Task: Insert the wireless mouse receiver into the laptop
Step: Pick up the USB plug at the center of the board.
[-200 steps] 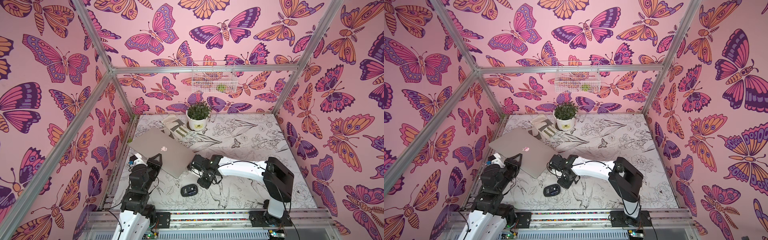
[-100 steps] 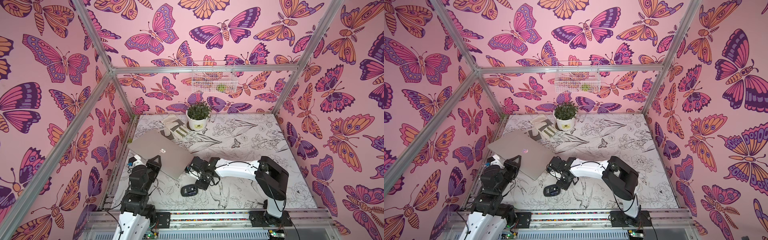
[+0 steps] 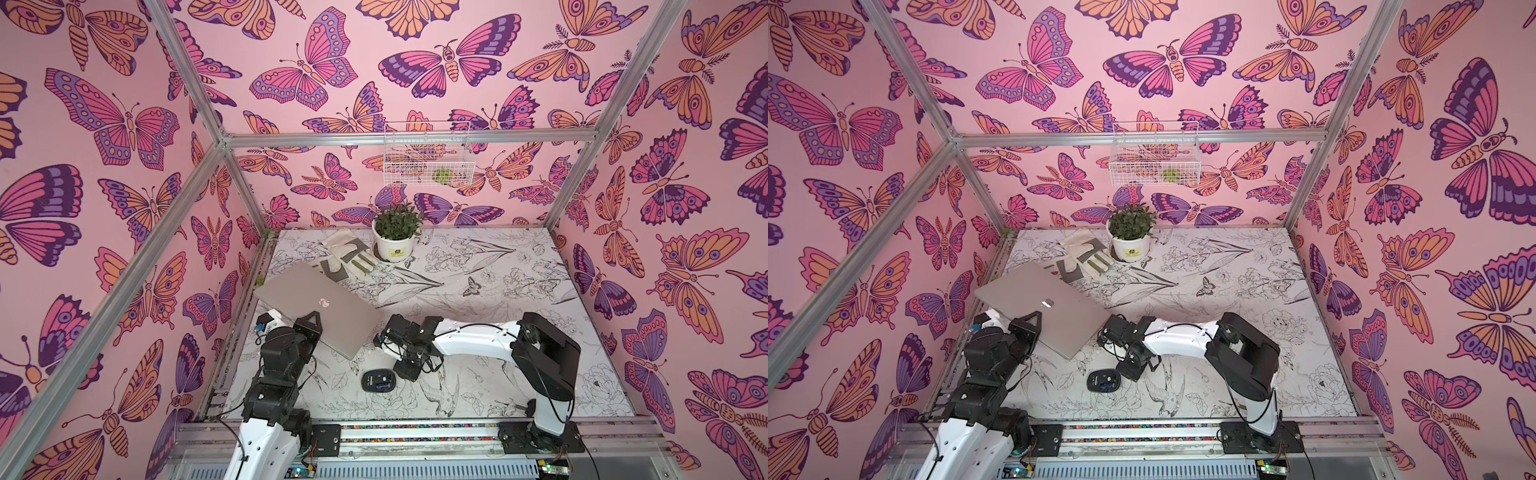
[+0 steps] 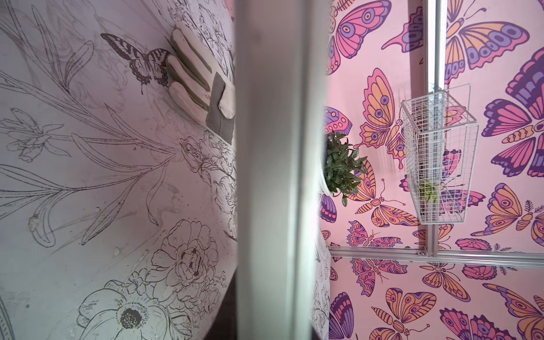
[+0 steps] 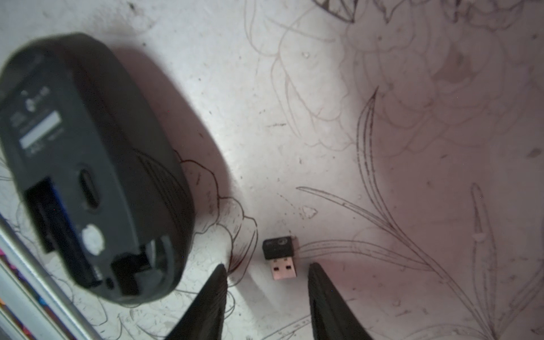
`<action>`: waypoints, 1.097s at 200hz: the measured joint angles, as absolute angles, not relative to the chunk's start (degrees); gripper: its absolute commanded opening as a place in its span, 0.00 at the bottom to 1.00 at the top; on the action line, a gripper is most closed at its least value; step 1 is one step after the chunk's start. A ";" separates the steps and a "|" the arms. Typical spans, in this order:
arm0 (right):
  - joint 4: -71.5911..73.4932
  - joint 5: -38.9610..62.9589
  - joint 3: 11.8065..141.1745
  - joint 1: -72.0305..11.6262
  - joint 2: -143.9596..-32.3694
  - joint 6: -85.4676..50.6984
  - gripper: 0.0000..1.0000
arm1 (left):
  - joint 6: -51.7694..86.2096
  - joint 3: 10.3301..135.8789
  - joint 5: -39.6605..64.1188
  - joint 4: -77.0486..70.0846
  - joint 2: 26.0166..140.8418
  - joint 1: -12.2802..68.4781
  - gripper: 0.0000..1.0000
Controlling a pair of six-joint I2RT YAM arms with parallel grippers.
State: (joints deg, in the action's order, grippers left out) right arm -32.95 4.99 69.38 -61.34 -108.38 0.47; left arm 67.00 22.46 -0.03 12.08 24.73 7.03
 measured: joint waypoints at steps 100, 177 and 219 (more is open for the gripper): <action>-30.76 4.97 71.13 -61.25 -110.24 1.45 0.19 | 66.67 22.52 -0.05 12.08 24.99 7.03 0.00; -31.05 3.42 65.80 -59.37 -104.47 -7.40 0.13 | 65.01 22.52 0.62 11.11 25.21 6.98 0.00; -33.47 -0.05 64.36 -55.46 -93.43 -22.98 0.08 | 62.98 22.46 5.30 5.06 27.38 6.76 0.00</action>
